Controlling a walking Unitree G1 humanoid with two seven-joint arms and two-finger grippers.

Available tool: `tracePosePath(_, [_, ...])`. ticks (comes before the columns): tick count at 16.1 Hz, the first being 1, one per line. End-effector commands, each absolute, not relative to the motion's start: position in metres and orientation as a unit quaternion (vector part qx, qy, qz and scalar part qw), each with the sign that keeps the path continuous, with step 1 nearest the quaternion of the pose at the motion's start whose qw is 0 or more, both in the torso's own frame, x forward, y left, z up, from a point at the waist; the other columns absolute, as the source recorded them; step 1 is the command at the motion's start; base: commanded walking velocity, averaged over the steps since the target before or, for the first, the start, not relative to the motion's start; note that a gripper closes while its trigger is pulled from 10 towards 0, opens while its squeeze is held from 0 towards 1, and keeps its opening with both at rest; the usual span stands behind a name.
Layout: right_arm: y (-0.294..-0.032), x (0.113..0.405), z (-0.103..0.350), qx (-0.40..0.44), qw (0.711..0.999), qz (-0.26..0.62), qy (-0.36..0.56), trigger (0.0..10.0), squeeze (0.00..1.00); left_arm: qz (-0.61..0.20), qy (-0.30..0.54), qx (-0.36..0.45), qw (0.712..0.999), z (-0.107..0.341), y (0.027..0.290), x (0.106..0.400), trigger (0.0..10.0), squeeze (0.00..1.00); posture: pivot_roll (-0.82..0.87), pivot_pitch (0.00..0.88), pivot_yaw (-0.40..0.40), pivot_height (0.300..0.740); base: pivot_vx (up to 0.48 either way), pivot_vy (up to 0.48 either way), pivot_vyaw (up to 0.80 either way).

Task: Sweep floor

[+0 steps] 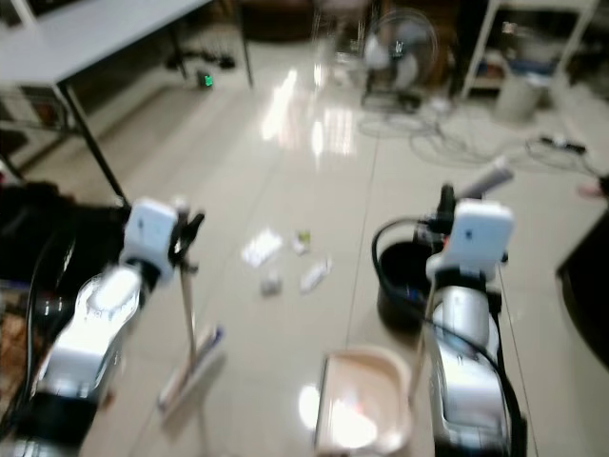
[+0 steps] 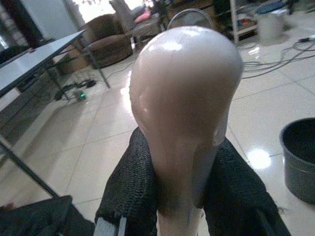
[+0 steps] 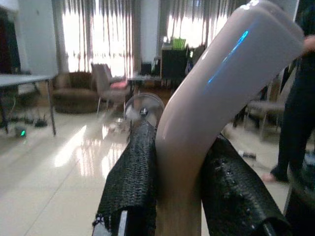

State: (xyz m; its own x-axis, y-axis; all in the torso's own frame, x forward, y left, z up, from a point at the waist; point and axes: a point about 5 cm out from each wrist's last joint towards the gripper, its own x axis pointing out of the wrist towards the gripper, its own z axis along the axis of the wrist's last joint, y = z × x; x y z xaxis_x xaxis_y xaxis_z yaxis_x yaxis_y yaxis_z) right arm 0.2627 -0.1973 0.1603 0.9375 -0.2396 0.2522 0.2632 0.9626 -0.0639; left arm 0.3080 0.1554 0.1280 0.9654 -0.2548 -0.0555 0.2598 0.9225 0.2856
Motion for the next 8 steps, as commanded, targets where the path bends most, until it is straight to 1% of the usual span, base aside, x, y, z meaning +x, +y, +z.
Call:
tracePosePath(1, [-0.193,0.263,0.171,-0.039,0.981,-0.120,-0.148,10.0,0.00,-0.128,-0.010,0.175,0.976,0.135,0.159,0.309,10.0,0.00,-0.10,0.050,0.058,0.740,0.000,-0.480,0.00])
tracePosePath(3, [-0.194,0.261,0.171,-0.037,0.980,-0.123,-0.150,10.0,0.00,-0.123,-0.007,0.162,0.979,0.135,0.157,0.310,10.0,0.00,-0.11,0.054,0.065,0.740,0.000,-0.480,0.00])
tracePosePath(5, [-0.194,0.260,0.170,-0.024,0.981,-0.125,-0.146,10.0,0.00,-0.113,-0.007,0.119,0.986,0.138,0.157,0.313,10.0,0.00,-0.11,0.053,0.065,0.740,0.000,0.000,0.00])
tracePosePath(8, [-0.191,0.262,0.160,-0.027,0.987,-0.116,-0.104,10.0,0.00,-0.107,-0.032,0.121,0.986,0.145,0.156,0.317,10.0,0.00,-0.11,0.053,0.063,0.740,0.000,0.000,0.00])
